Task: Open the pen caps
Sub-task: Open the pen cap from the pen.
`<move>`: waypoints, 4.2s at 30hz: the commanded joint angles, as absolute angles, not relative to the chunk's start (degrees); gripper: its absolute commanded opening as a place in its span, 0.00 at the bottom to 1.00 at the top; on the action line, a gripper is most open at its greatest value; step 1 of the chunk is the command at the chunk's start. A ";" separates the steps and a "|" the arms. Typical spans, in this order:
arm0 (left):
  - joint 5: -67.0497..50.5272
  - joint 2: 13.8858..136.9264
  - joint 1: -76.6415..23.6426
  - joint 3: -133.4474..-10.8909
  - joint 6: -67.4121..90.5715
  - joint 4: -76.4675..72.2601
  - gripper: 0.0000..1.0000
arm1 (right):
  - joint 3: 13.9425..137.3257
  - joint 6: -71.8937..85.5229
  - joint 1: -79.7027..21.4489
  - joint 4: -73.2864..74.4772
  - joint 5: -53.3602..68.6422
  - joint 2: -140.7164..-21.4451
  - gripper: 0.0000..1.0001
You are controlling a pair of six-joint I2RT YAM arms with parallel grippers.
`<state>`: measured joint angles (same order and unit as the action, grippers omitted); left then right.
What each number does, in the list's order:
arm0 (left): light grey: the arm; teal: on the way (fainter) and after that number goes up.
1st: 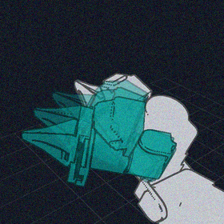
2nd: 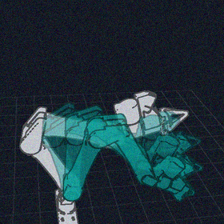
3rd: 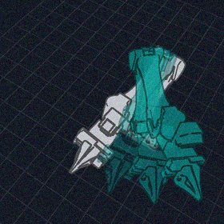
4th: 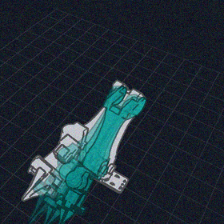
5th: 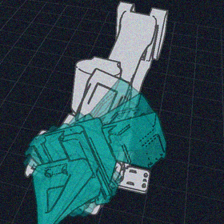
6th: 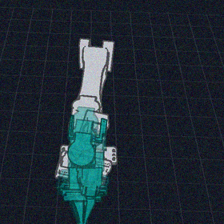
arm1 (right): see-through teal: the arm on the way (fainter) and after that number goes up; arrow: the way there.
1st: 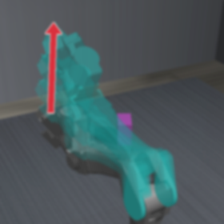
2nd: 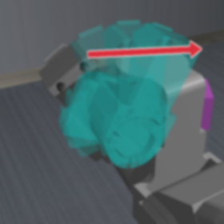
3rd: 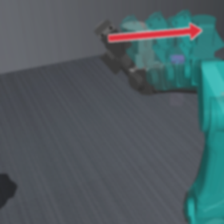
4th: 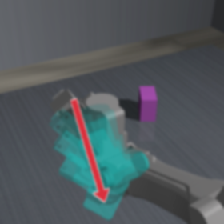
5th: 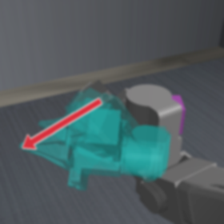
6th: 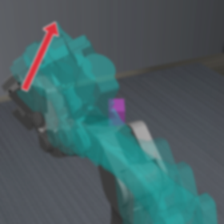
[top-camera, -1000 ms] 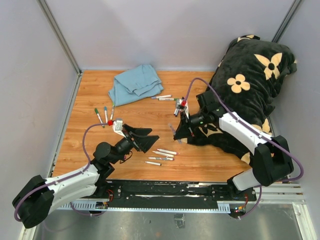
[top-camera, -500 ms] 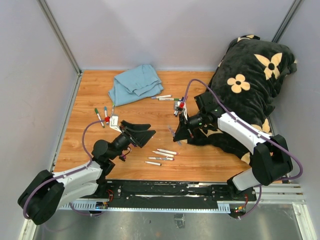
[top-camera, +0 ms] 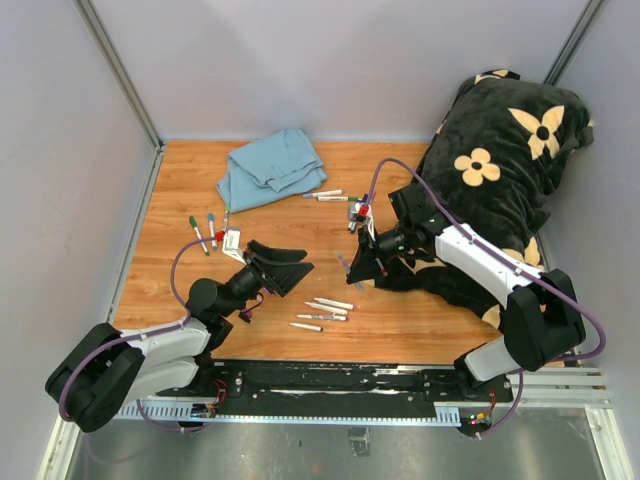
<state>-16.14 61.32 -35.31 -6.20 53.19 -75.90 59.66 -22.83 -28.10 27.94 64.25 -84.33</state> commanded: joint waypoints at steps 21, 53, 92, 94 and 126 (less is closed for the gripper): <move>-10.00 71.08 -39.86 -14.42 50.27 -78.00 0.83 | 61.99 -24.26 -29.92 29.10 65.70 -85.37 0.01; -10.41 82.28 -44.91 -21.46 49.50 -73.57 0.00 | 61.97 -24.08 -29.92 29.00 65.72 -84.55 0.15; 0.65 42.24 -24.57 -14.82 53.56 -24.90 0.00 | 62.87 -24.33 -35.84 29.08 41.26 -90.00 0.05; 1.10 40.55 -24.57 -13.36 55.26 -19.05 0.00 | 63.27 -24.78 -36.53 29.60 39.50 -91.26 0.05; 12.31 64.60 -29.88 -18.85 67.36 -1.85 0.03 | 67.69 -27.07 -41.84 35.11 30.26 -102.16 0.11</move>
